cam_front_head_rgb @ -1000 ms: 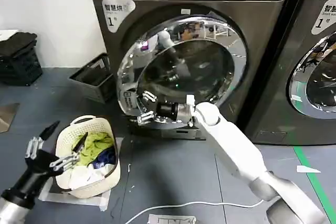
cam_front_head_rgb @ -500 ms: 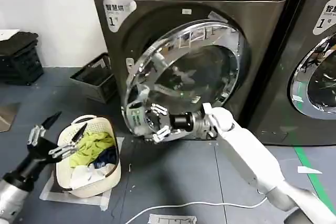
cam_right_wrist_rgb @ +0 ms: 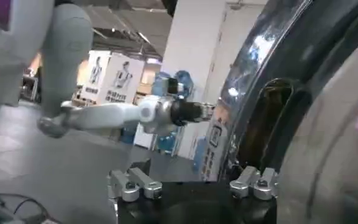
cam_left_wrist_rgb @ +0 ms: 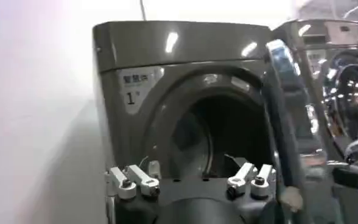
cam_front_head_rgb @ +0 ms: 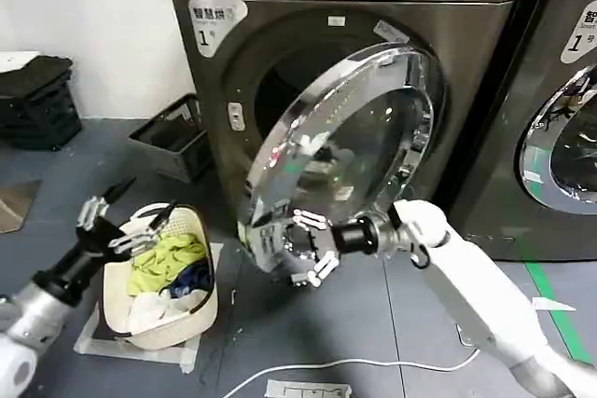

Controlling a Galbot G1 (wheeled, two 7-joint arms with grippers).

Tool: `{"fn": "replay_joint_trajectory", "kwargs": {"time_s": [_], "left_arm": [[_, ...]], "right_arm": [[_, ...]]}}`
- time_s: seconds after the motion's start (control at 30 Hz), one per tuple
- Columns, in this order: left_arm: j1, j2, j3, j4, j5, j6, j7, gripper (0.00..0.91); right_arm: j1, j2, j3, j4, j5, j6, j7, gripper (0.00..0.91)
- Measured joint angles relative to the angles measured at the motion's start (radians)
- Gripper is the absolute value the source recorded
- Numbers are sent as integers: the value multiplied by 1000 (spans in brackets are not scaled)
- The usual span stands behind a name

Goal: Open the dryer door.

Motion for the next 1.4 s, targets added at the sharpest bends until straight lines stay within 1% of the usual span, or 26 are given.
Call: {"fn": "replay_joint_trajectory", "kwargs": {"time_s": [0.17, 0.27, 0.43, 0.53, 0.67, 0.8, 1.0, 1.17, 1.27, 1.4], "left_arm": [[-69, 48, 58, 40, -40, 2, 6, 907], [-115, 77, 98, 66, -43, 2, 10, 907], [-199, 119, 172, 107, -41, 1, 20, 907], [-253, 134, 223, 139, -37, -6, 27, 907], [-327, 138, 297, 183, -36, -16, 32, 907], [-411, 142, 390, 236, -33, -33, 52, 907], [-527, 144, 542, 301, 22, -75, 97, 907], [-609, 134, 657, 338, 44, -93, 110, 907], [-659, 124, 718, 363, 48, -99, 111, 907], [-718, 112, 795, 397, 43, -105, 114, 907]], "right_arm": [[-99, -63, 98, 49, 8, -8, 21, 907], [-179, -103, 179, 76, 26, -18, 25, 907], [-333, -160, 332, 123, 45, -9, 27, 907], [-441, -174, 435, 157, 54, -7, 30, 907], [-600, -169, 597, 218, 75, -4, 34, 907], [-772, -137, 777, 288, 99, 24, 50, 907], [-995, -52, 1001, 377, 97, 72, 105, 907], [-1126, 40, 1135, 434, 93, 137, 220, 907], [-1191, 99, 1210, 444, 89, 178, 302, 907], [-1255, 175, 1305, 446, 64, 193, 424, 907]]}}
